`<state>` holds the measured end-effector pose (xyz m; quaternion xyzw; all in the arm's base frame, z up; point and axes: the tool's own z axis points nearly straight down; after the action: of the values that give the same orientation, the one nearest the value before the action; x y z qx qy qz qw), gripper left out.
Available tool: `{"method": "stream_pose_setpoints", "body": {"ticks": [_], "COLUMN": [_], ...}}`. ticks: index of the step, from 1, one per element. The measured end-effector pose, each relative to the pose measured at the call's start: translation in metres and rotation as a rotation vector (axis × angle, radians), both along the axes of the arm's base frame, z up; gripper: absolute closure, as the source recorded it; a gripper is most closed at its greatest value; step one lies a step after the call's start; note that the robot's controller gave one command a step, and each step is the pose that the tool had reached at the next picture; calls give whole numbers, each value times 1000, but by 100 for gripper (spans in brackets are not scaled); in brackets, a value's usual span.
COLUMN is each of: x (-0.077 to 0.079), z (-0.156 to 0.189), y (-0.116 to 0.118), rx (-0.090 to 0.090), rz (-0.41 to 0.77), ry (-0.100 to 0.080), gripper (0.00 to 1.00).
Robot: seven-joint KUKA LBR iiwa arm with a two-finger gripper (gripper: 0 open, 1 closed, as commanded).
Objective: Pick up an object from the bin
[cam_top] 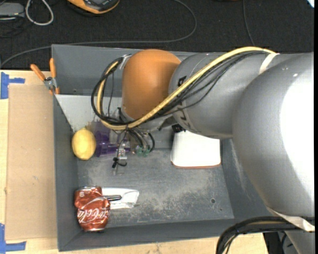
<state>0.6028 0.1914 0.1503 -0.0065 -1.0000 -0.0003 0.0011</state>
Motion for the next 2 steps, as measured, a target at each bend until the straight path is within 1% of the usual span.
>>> {"method": "stream_pose_setpoints", "body": {"ticks": [1,2], "x": [0,-21], "z": [0,-46], "y": [0,12], "rx": [0,0], "rz": [0,-3], "ry": [0,7], "gripper": [0,0]}}
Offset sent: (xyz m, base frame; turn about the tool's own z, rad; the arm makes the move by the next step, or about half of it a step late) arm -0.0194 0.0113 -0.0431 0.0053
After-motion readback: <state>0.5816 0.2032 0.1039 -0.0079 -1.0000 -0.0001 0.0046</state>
